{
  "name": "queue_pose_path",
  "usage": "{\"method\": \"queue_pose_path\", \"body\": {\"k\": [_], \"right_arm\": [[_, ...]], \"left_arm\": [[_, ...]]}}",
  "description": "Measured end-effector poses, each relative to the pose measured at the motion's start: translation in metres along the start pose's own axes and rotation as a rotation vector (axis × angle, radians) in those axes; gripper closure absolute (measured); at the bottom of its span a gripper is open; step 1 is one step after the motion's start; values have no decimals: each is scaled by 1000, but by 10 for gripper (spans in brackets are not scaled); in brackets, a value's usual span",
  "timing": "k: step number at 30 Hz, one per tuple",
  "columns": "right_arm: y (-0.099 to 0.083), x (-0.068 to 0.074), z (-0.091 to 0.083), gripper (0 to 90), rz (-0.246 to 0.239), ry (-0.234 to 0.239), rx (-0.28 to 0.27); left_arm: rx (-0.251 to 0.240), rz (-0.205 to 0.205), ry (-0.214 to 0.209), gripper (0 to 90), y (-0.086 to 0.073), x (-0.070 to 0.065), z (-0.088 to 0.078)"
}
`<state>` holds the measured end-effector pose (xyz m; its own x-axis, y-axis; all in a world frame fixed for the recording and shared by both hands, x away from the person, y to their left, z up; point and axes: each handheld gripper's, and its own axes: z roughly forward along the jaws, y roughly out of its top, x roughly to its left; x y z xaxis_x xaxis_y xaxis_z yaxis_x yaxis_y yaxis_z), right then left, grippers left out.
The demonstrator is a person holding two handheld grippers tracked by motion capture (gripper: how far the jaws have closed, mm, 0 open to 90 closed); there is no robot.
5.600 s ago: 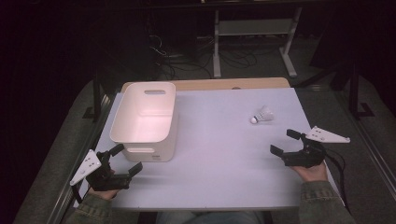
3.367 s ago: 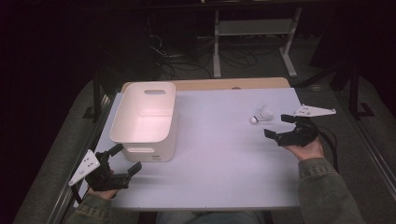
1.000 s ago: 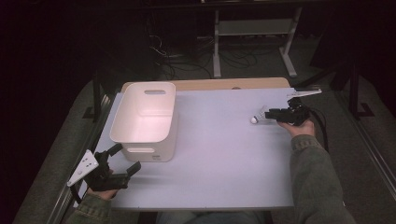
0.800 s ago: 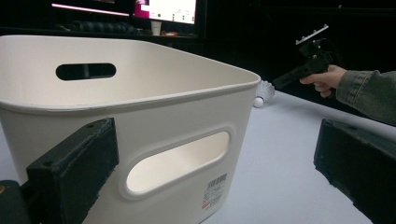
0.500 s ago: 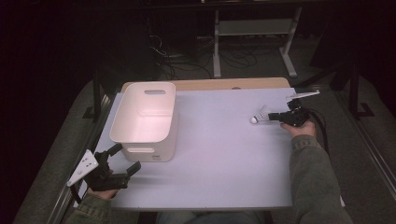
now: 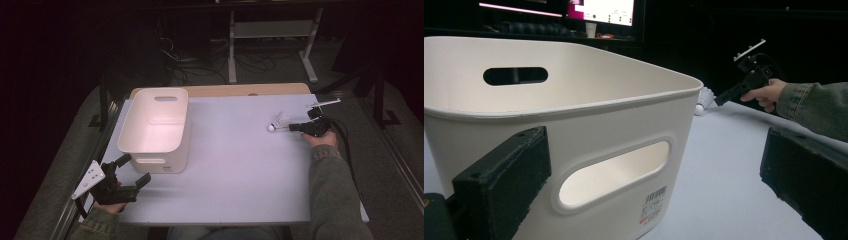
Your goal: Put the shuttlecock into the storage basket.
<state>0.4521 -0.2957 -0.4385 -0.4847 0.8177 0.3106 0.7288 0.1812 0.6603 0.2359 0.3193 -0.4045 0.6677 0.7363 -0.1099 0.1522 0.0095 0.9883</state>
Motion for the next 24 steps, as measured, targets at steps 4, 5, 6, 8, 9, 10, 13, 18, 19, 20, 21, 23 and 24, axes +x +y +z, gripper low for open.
{"method": "queue_pose_path", "body": {"k": [4, 5, 6, 8, 9, 10, 13, 18, 19, 20, 21, 23, 24], "right_arm": [[5, -1, 4, 888, -4, -19, 8], [7, -1, 5, 888, -6, -23, 8], [9, -1, 7, 888, 5, -23, 6], [14, -1, 10, 888, 17, -10, -11], [15, -1, 11, 889, 18, -6, -18], [16, -2, 12, 889, 22, -7, -18], [22, -3, 16, 889, 36, -10, -22], [31, -2, 18, 889, 36, -10, -33], [32, -2, 20, 889, 37, -11, -30], [34, -1, 21, 889, 35, -13, -25], [34, -1, 21, 889, 35, -13, -25], [40, 0, 26, 890, 36, -15, -21], [41, 1, 27, 889, 40, -13, -22]], "left_arm": [[-1, -2, -1, 0, 0, 0, 0], [-1, -2, -1, 0, 0, 0, 0], [1, -2, 0, 0, 0, 1, 0], [-1, -6, -1, 0, 0, 0, 0], [-2, -3, -1, 0, 0, 1, 0], [-2, 2, -2, 0, 0, 1, 0], [-6, -8, -2, 0, 0, 1, -1], [-11, -9, -4, 0, 1, 1, -1], [-11, -10, -4, 0, 1, 0, -1], [-11, -10, -4, 0, 1, 0, -1], [-9, -8, -4, 0, 1, 0, -1], [-10, -8, -4, 0, 1, 0, -1], [-10, -8, -4, 0, 1, 0, -1]]}}
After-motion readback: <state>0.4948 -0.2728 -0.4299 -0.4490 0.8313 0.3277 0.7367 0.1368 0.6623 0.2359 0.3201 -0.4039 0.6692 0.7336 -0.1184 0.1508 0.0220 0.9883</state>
